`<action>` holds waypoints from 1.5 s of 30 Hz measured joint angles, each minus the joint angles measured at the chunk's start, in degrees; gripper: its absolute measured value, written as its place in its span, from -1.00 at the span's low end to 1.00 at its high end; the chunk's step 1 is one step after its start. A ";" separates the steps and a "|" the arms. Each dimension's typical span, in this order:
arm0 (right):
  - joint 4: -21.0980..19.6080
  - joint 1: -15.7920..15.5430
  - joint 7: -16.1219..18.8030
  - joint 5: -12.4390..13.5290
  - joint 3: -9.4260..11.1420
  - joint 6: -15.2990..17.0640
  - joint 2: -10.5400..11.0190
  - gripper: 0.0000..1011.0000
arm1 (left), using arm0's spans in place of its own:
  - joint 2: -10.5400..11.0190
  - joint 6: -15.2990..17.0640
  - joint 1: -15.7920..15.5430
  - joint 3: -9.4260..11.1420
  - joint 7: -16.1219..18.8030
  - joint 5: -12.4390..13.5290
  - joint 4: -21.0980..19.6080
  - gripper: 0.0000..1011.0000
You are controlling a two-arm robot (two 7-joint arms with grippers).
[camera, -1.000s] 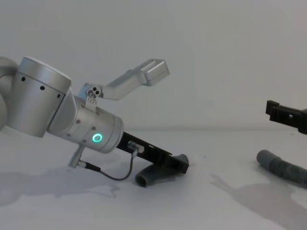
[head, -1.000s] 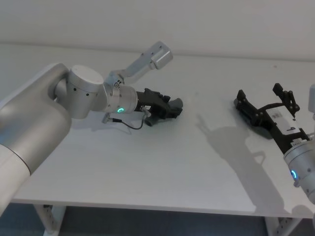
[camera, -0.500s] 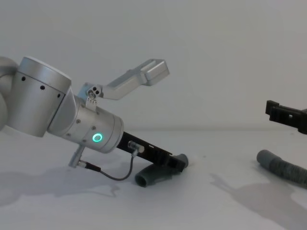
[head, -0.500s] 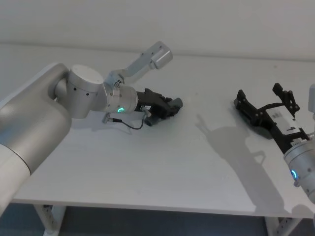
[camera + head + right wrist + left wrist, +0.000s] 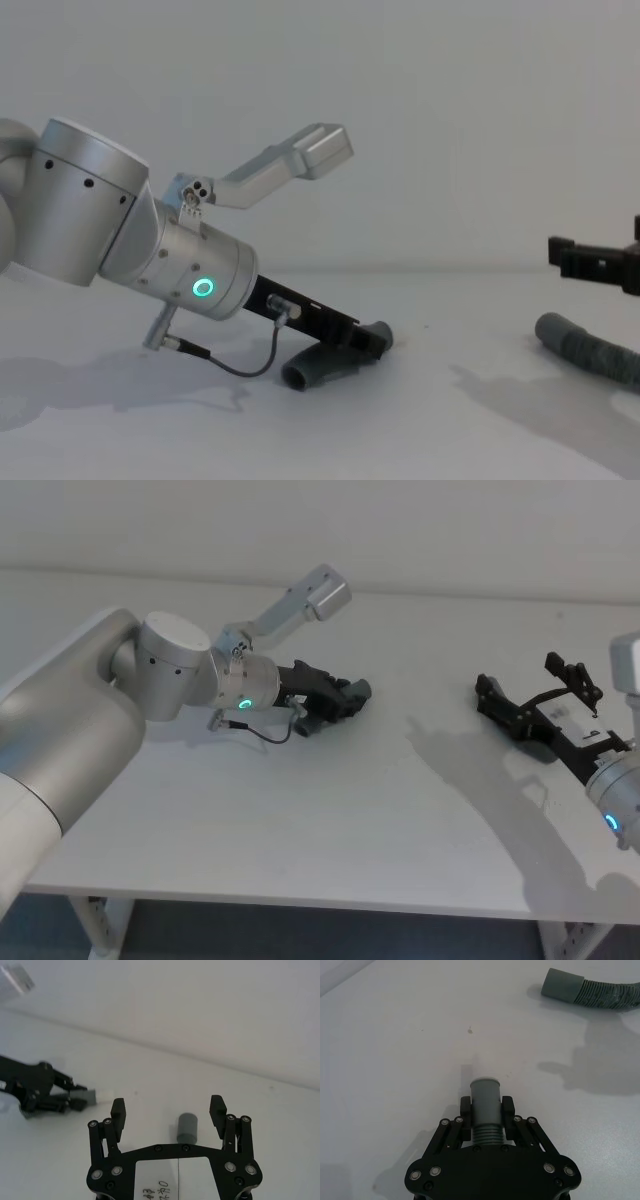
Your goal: Use both hands to pick up one end of the pipe from the table, align the ends, and insert them.
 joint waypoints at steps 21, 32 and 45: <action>4.81 8.65 6.81 0.03 -1.18 17.41 4.57 0.98 | 0.00 0.03 0.00 0.00 0.00 0.01 0.00 -0.32; 7.51 11.89 9.29 0.04 -1.67 21.19 5.12 0.98 | 0.01 0.02 0.00 0.00 0.00 0.02 0.00 -0.32; 9.44 13.41 11.53 0.08 -2.57 22.62 5.67 0.98 | 0.00 0.02 0.00 0.00 0.00 0.02 0.00 -0.32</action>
